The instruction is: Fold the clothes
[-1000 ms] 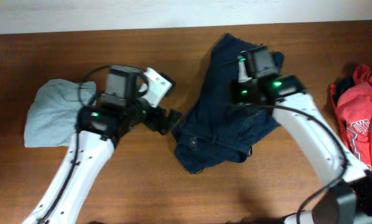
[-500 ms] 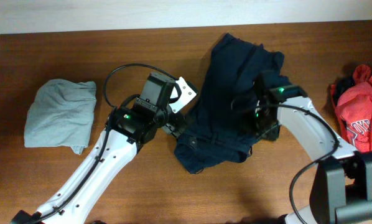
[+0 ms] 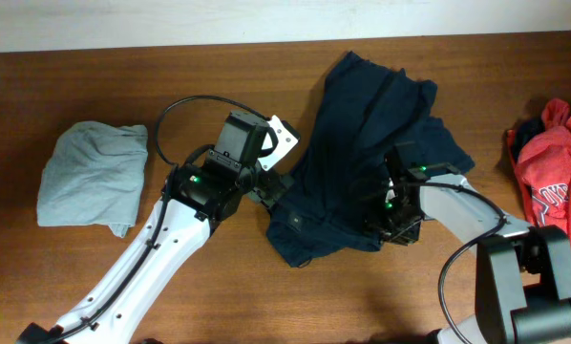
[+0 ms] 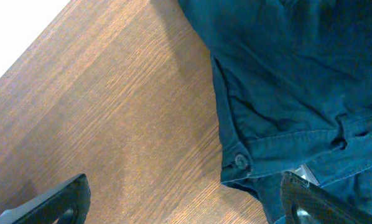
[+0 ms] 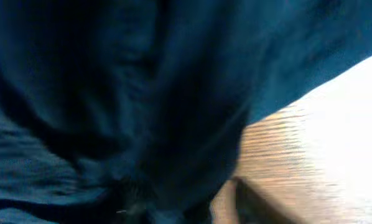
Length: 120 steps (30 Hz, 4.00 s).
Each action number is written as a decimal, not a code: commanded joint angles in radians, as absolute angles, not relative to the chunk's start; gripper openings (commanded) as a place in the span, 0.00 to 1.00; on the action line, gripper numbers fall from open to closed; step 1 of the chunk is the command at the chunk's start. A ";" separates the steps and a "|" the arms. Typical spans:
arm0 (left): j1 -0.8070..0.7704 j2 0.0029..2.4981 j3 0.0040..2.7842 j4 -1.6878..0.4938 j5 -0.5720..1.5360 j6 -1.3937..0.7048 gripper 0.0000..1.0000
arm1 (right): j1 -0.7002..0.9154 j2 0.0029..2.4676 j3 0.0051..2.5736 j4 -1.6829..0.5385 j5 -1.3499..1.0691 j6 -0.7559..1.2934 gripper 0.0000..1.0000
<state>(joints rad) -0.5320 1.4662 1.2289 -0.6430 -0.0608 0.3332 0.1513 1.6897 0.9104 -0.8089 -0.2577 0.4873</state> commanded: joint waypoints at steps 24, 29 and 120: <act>-0.426 1.315 1.274 -0.665 -0.241 0.160 0.97 | 0.400 1.556 1.386 -0.524 -0.297 0.480 0.06; -0.426 1.311 1.274 -0.704 -0.305 0.142 0.97 | 0.524 1.813 1.386 -0.141 -0.327 0.419 0.09; -0.144 2.032 1.286 -0.908 -0.045 -0.130 0.00 | -0.006 1.842 0.843 -0.872 0.002 0.517 0.15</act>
<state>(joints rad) -0.1501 1.9915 1.2980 -0.9016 0.0170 -0.1432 0.0425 1.7790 0.9684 -0.8513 -0.1951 0.3603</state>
